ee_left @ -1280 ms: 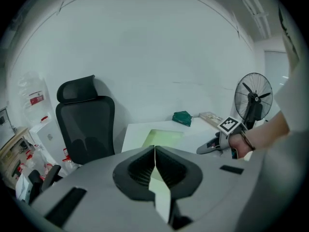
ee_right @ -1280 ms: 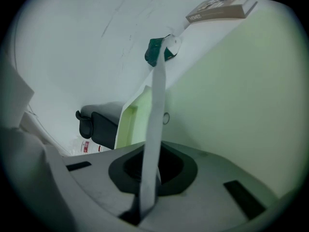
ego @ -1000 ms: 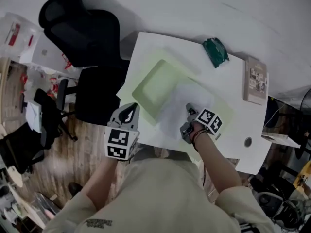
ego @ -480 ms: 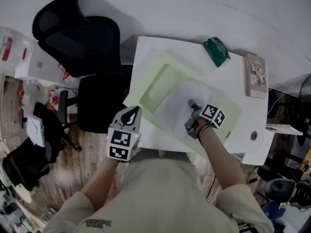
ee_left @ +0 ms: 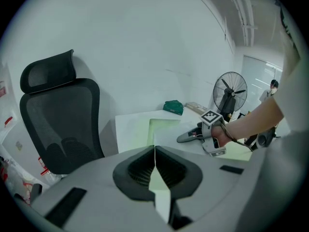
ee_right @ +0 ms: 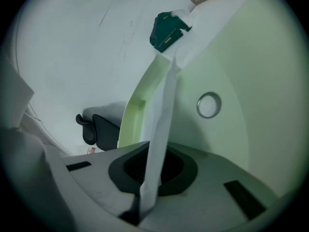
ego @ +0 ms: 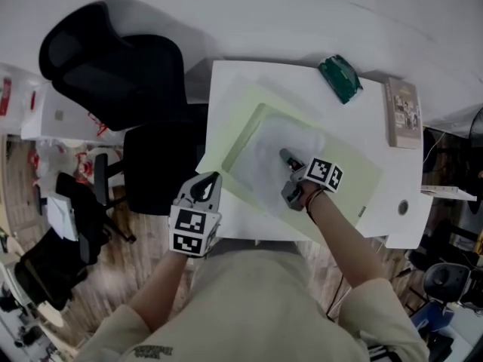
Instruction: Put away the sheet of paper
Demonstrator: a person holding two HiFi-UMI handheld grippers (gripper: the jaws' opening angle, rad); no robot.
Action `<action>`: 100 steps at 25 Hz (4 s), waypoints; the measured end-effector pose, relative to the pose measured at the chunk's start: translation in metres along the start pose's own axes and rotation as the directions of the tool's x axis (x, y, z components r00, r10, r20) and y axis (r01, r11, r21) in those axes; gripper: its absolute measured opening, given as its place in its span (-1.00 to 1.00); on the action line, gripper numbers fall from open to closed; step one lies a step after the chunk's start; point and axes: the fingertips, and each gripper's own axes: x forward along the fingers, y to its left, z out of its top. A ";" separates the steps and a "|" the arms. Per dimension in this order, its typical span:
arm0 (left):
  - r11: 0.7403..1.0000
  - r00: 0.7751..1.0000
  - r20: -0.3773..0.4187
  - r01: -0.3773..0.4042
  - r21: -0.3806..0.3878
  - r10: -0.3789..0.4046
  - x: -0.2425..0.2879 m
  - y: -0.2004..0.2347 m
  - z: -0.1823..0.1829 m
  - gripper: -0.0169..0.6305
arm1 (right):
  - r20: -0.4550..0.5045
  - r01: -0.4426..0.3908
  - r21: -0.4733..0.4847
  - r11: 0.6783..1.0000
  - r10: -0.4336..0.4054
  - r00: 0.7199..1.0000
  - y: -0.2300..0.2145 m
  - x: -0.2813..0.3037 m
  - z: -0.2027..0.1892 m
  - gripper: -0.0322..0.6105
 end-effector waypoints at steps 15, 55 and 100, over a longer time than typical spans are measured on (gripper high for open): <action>1.000 0.997 -0.072 -0.009 -0.026 0.007 0.022 0.003 -0.023 -0.88 | -0.090 -0.263 -0.001 0.965 0.262 0.961 0.044 0.042 -0.002 -0.82; 0.997 0.988 0.143 -0.068 0.048 0.061 -0.030 -0.035 0.060 -0.88 | 0.189 0.205 -0.705 0.679 -0.099 0.977 0.101 -0.139 0.052 -0.25; 0.972 0.833 0.551 -0.170 0.162 0.054 -0.172 -0.067 0.209 -0.88 | 0.332 0.144 -0.907 0.395 0.461 0.823 0.350 -0.326 0.031 -0.83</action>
